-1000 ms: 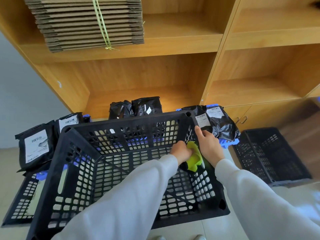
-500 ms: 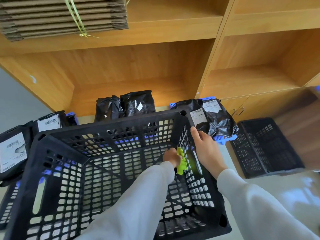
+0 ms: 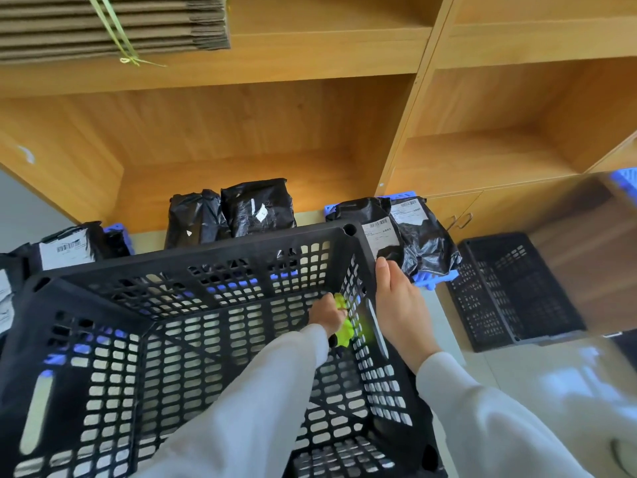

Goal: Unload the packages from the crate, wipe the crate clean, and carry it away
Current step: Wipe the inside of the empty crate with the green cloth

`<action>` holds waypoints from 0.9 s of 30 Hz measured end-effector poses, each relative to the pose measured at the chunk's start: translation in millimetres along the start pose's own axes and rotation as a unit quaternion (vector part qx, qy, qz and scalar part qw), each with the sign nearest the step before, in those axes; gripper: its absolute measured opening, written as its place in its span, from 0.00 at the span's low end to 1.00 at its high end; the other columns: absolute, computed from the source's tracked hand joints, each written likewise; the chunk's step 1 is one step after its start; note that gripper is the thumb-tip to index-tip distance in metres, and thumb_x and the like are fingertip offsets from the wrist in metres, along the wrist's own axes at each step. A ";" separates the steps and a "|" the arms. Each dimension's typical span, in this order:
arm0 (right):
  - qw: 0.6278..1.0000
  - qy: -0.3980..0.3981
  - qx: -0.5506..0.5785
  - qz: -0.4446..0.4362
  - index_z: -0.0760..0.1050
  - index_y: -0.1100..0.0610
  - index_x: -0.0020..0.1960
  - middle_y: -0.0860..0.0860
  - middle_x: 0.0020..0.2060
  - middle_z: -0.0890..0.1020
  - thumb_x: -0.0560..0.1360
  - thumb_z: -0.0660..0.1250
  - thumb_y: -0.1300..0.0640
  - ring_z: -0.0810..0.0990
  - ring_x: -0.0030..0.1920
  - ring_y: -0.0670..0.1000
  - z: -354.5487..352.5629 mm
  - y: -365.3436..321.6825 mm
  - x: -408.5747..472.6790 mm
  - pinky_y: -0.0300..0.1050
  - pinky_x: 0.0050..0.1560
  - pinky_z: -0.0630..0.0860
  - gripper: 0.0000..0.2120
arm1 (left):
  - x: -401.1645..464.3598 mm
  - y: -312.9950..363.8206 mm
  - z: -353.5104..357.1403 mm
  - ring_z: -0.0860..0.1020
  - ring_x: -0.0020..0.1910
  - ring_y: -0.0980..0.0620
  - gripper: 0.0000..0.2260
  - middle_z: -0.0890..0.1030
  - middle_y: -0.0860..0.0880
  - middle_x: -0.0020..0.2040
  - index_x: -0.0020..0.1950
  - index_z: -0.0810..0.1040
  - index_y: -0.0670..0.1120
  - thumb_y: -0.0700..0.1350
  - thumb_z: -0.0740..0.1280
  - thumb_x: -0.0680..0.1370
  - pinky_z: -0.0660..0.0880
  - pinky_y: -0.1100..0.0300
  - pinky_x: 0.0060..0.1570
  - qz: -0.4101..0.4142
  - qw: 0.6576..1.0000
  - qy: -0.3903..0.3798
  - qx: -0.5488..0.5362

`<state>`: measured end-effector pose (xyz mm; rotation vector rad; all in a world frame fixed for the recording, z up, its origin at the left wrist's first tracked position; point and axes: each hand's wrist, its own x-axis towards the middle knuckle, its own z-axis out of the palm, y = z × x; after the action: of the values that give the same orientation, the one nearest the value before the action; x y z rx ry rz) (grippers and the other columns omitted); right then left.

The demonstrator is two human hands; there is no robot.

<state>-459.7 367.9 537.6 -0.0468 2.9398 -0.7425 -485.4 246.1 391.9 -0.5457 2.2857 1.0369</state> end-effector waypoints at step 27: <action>0.996 -0.015 -0.086 -0.012 0.65 0.61 0.69 0.59 0.61 0.76 0.82 0.51 0.64 0.77 0.54 0.68 -22.4 -25.8 -18.3 0.58 0.48 0.73 0.17 | -102.8 64.6 -88.6 0.72 0.40 0.47 0.11 0.73 0.48 0.40 0.43 0.68 0.45 0.46 0.66 0.82 0.67 0.54 0.39 0.167 0.981 0.066 -0.066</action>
<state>-444.0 356.8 571.2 -0.1059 2.9716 -0.4847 -472.9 230.4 540.9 -0.2927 2.4940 1.3576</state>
